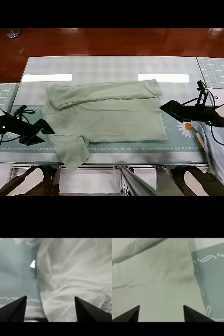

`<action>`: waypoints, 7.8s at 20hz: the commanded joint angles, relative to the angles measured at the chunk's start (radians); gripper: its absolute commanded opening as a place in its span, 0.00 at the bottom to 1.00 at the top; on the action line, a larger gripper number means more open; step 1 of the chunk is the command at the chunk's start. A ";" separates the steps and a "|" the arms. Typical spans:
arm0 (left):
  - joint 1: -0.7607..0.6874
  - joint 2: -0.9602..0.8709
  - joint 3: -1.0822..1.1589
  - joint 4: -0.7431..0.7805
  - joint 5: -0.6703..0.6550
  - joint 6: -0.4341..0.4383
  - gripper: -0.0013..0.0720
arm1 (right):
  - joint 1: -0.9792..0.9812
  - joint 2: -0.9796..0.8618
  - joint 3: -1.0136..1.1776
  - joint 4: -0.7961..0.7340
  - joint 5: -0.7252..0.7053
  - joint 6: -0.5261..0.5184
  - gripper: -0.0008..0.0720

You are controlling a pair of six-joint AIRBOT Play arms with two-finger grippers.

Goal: Fold the shirts.

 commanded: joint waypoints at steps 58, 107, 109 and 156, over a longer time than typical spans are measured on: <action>-0.211 -0.492 0.736 -0.365 0.233 0.151 0.04 | 0.087 -0.801 0.857 -0.039 0.150 0.053 0.05; -0.528 0.163 0.168 -0.466 0.517 0.286 0.04 | 0.100 -0.230 0.499 -0.258 0.330 0.060 0.05; -0.650 0.090 0.217 -0.466 0.563 0.285 0.04 | 0.100 -0.046 0.417 -0.276 0.341 0.091 0.05; -0.424 0.594 0.319 -0.264 0.237 0.038 0.04 | 0.825 -0.978 1.315 -0.172 0.168 0.201 0.05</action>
